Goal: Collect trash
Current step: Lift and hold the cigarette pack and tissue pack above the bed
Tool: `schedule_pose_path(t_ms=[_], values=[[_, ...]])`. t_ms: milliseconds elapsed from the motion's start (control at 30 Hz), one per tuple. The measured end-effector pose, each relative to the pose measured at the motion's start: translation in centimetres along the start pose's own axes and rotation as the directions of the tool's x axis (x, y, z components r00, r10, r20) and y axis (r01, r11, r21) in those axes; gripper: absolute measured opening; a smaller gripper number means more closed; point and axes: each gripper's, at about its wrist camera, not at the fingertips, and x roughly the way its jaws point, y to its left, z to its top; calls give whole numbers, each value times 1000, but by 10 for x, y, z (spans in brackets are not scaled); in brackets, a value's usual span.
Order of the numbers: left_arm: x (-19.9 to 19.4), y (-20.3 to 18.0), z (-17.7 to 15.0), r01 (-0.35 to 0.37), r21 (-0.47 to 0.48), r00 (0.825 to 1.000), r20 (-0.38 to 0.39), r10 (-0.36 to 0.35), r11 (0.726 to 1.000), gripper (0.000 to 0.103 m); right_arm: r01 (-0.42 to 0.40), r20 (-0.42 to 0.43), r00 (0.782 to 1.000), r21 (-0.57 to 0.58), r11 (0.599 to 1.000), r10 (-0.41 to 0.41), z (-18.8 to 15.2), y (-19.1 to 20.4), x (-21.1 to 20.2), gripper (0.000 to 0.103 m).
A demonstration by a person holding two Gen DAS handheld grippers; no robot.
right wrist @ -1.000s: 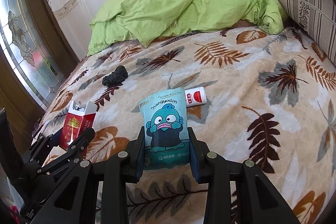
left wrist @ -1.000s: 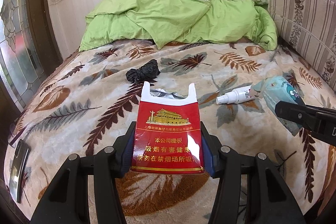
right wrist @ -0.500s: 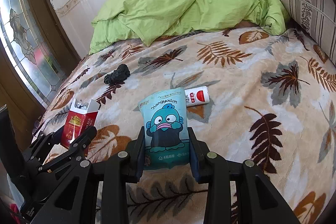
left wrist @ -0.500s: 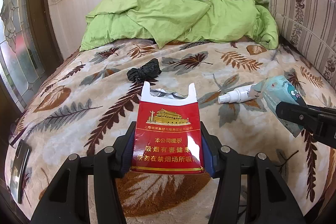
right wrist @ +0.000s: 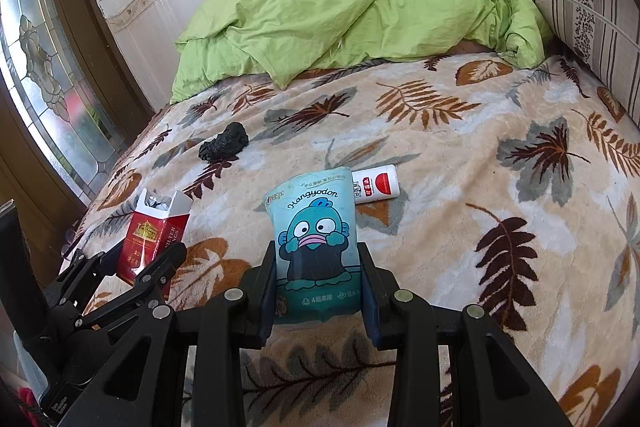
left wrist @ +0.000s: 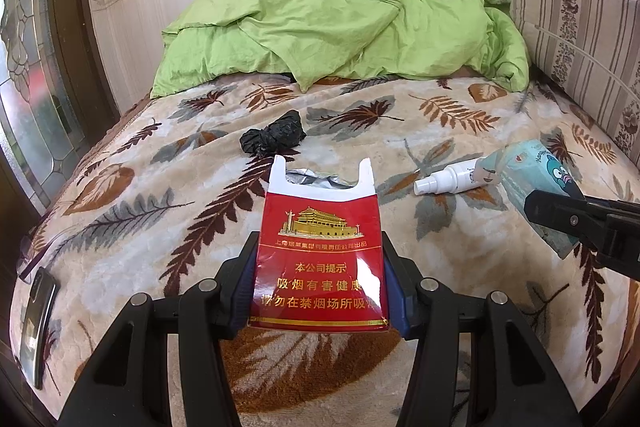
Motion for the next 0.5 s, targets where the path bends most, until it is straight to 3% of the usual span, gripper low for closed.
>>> schedule_pose_path(t_ms=[300, 500], values=[[-6, 2, -5, 25, 2, 1000, -2, -25, 1000, 53, -6, 18, 1000, 17, 1000, 5, -3, 1, -11, 37], [-37, -2, -16, 81, 7, 997, -3, -81, 997, 53, -24, 43, 999, 52, 998, 22, -25, -2, -46, 37]])
